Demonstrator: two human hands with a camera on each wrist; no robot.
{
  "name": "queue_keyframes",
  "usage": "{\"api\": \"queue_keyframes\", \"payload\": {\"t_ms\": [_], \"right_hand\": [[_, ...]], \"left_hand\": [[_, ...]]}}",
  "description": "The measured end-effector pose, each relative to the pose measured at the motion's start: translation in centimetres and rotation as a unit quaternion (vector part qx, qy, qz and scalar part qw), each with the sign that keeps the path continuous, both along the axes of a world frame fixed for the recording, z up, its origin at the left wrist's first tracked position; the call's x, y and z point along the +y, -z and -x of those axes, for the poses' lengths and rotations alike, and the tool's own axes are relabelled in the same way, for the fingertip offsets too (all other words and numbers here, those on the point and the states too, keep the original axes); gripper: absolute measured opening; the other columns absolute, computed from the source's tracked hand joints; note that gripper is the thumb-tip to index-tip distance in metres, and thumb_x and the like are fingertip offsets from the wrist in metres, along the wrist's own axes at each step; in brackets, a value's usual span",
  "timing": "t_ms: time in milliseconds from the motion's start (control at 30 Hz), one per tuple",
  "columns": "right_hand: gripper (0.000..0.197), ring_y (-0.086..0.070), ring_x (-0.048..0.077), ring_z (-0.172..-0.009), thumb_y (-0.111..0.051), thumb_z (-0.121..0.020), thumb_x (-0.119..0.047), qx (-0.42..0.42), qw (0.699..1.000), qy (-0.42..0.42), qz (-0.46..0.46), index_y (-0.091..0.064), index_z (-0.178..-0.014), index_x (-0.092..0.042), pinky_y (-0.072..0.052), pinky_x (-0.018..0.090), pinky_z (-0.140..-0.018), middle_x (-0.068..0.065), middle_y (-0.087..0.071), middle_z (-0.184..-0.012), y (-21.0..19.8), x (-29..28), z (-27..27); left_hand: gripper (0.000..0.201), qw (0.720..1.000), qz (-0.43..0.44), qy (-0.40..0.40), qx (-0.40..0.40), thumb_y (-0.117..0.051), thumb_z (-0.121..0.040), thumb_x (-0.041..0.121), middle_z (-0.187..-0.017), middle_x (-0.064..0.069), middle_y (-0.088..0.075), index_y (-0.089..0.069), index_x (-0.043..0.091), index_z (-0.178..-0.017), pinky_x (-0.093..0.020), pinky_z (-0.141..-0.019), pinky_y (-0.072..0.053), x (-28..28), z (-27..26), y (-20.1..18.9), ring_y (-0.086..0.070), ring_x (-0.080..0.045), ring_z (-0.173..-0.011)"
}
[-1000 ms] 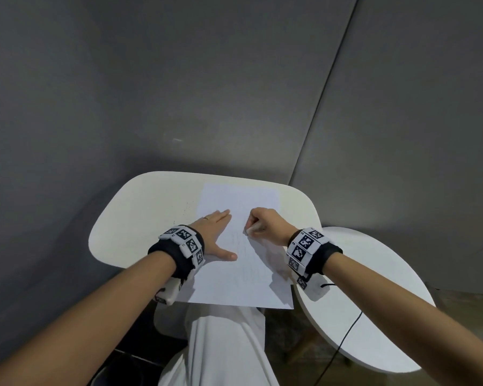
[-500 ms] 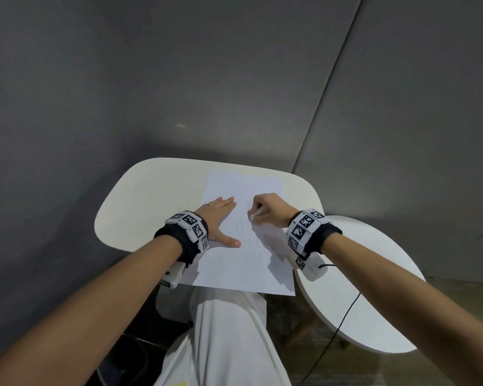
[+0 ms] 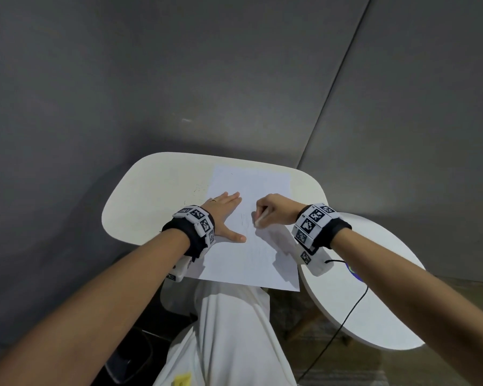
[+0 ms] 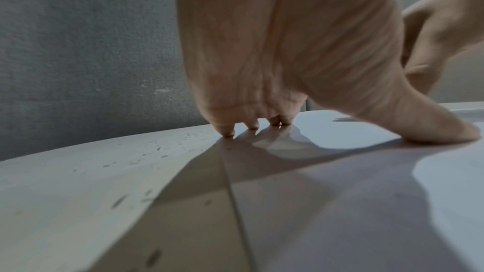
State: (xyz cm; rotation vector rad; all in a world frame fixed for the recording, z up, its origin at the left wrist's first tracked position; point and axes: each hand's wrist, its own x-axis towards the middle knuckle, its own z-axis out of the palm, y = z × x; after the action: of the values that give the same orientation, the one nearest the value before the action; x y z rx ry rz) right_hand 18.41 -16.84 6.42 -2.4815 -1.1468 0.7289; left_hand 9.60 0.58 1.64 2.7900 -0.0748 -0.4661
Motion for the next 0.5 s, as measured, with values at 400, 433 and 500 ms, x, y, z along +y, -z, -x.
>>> {"api": "queue_keyframes", "payload": {"t_ms": [400,433,500], "right_hand": [[0.03,-0.065,0.025,-0.089,-0.062,-0.078,-0.003,-0.057,0.994,0.054,-0.079,-0.045,-0.063,-0.021,-0.05,0.031,-0.075,0.01,-0.069,-0.092,0.6,1.0,-0.1],[0.029,-0.064,0.021,-0.085,-0.063,-0.078,-0.004,-0.05,0.996,0.039,-0.07,-0.045,-0.063,-0.022,-0.049,0.028,-0.071,0.005,-0.068,-0.087,0.6,1.0,-0.1],[0.027,-0.058,0.006,-0.071,-0.066,-0.078,-0.006,-0.013,1.0,-0.009,-0.016,-0.049,-0.063,-0.022,-0.042,0.016,-0.062,-0.009,-0.062,-0.075,0.3,0.9,0.5]], "left_hand": [[0.124,1.0,0.008,-0.007,0.003,-0.049,-0.057,0.079,-0.161,0.007,0.012,0.001,0.021,-0.155,-0.045,-0.118,0.0,0.3,-0.1,0.2,0.01,-0.018,-0.148],[0.124,1.0,0.006,-0.005,0.002,-0.049,-0.057,0.079,-0.161,0.007,0.012,0.0,0.021,-0.155,-0.045,-0.118,-0.001,0.4,0.0,0.2,0.01,-0.018,-0.148],[0.123,1.0,0.005,-0.003,0.003,-0.049,-0.057,0.079,-0.161,0.007,0.012,0.0,0.022,-0.155,-0.046,-0.119,-0.001,0.5,0.0,0.1,0.01,-0.018,-0.148]]}}
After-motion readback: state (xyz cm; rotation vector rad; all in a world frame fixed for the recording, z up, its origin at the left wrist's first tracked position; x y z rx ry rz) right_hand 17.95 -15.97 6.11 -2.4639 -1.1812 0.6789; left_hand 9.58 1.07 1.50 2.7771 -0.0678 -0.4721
